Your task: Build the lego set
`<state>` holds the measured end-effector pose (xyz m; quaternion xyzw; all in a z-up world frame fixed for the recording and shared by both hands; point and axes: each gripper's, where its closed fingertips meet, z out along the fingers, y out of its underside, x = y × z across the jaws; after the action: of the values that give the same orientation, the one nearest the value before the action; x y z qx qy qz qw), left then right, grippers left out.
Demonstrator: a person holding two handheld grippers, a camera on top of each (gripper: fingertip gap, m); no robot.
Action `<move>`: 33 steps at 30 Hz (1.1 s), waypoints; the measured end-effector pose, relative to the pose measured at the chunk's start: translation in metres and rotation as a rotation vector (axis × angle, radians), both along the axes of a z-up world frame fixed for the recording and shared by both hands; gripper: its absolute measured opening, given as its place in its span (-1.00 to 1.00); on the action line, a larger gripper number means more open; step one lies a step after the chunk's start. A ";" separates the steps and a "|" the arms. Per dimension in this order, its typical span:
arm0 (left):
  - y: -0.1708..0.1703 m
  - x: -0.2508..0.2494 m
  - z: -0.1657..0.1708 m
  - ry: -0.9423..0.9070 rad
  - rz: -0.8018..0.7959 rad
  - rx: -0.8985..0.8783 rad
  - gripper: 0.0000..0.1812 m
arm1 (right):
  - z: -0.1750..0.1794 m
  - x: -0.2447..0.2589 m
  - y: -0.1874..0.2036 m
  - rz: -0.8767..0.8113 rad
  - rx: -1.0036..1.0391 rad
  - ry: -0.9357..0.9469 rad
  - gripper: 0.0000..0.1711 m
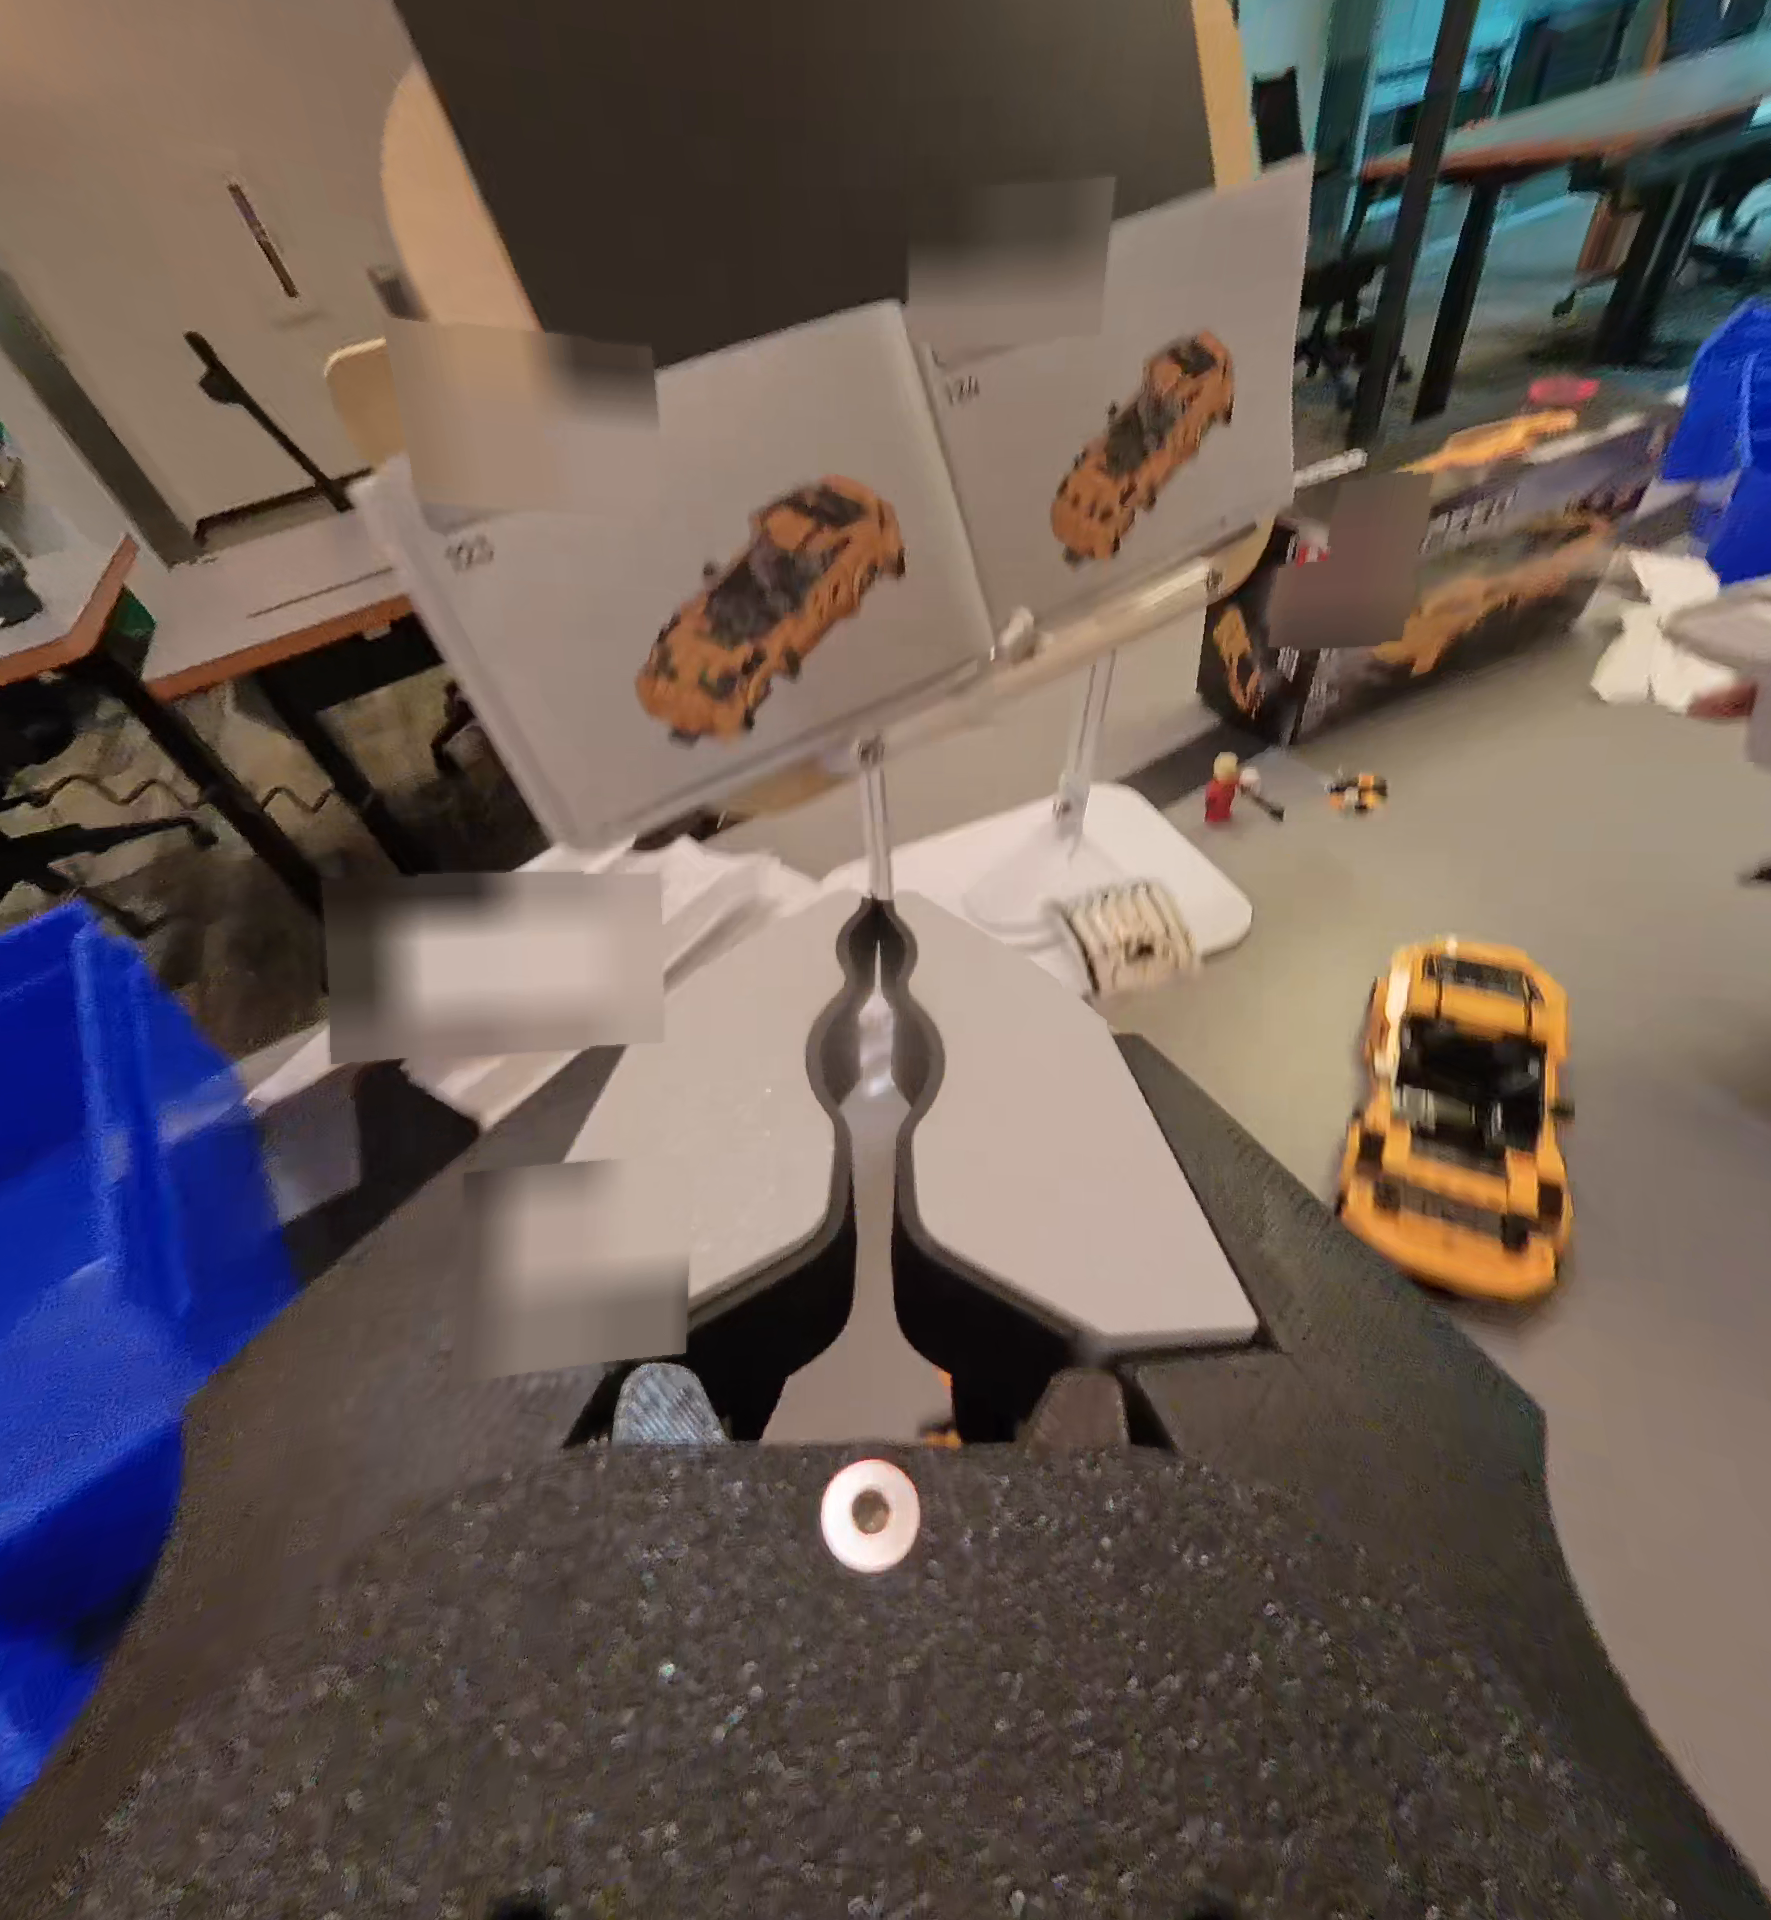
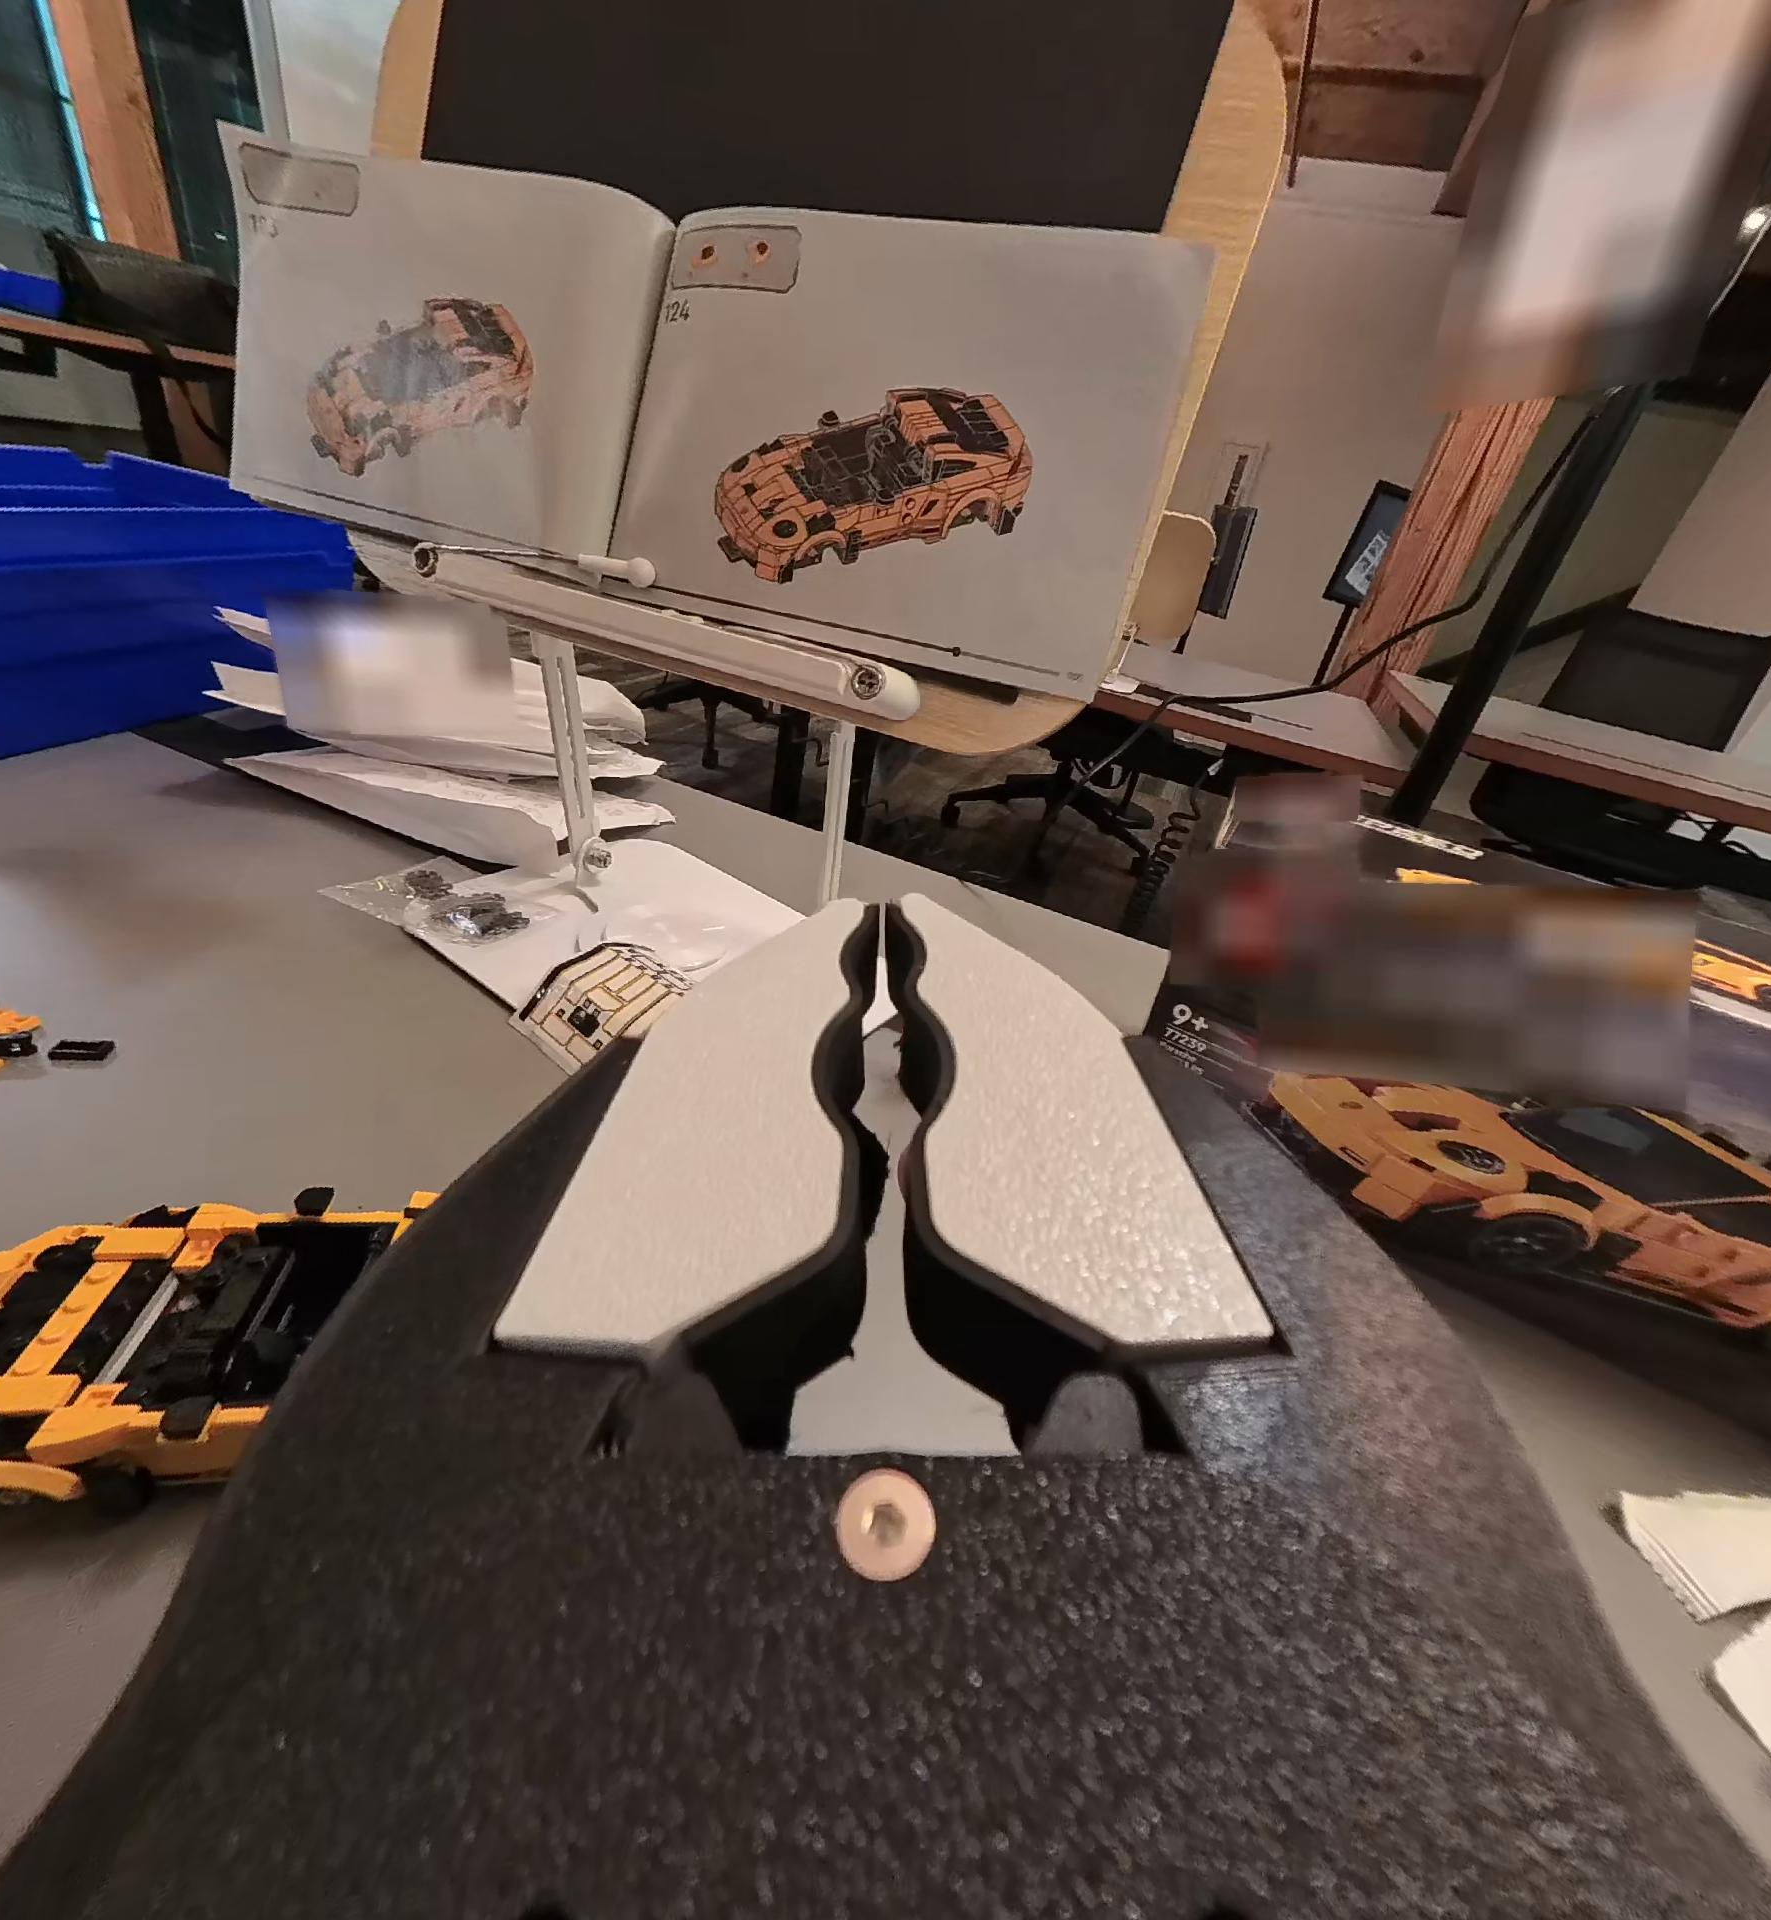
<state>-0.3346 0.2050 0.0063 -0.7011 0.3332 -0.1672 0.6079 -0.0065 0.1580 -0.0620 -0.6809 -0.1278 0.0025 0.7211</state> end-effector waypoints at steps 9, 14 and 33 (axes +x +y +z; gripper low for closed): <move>-0.102 -0.054 -0.083 -0.020 -0.084 -0.282 -1.00 | -0.014 -0.009 0.002 0.012 -0.037 0.011 -0.99; -0.106 -0.018 -0.182 0.126 -0.027 -0.463 -0.84 | -0.023 -0.020 0.004 0.039 -0.053 -0.013 -0.99; -0.029 -0.020 -0.235 0.306 0.079 -0.621 -0.86 | -0.036 -0.024 0.006 0.075 -0.105 -0.003 -0.99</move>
<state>-0.3546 0.1763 -0.2288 -0.8819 0.3263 -0.1301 0.3145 -0.0302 0.1642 -0.0976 -0.7125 -0.1542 0.0352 0.6837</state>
